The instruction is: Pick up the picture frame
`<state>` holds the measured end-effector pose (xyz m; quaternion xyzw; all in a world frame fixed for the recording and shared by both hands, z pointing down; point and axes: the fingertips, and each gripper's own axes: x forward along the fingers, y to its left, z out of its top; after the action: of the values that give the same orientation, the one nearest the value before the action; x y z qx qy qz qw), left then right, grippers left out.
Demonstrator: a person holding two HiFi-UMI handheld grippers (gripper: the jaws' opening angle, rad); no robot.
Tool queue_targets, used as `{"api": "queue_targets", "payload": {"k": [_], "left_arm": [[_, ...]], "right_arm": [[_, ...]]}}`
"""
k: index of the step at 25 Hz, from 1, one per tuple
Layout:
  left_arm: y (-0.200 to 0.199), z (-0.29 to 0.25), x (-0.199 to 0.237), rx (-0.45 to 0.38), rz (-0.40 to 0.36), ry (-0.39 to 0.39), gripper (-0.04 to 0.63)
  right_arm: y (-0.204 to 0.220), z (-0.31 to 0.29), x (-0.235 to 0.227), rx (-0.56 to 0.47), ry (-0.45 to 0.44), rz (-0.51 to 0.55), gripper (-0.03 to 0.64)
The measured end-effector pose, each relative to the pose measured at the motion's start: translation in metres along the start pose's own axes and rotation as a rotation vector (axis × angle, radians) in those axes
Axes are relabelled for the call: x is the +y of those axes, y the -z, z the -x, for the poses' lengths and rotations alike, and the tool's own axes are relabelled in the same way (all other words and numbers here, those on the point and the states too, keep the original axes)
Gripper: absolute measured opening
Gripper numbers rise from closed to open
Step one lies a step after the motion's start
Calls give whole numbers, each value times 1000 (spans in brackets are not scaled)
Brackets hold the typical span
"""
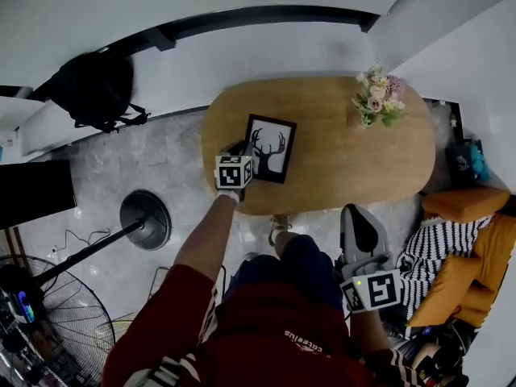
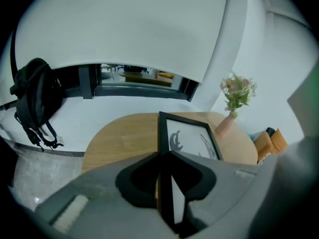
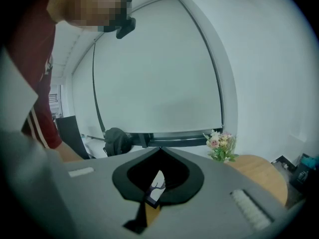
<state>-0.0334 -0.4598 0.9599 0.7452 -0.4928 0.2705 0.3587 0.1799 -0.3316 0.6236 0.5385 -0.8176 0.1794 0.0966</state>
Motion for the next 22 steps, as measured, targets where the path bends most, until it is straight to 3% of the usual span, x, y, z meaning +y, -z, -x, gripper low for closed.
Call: {"api": "queue_targets", "payload": {"k": [11,15,22], "left_arm": [[-70,153,-17,-150,-13,7,78],[-87,214,-26,-209,-33,14,78],[-122,323,-27,-323,-154,13,78]], "right_arm": [[-81,59,57,-59,-15,6,-3],[-97,82,76,-72,-11,54,-3],[-126,108,115,-118,-22,133,-3]]}}
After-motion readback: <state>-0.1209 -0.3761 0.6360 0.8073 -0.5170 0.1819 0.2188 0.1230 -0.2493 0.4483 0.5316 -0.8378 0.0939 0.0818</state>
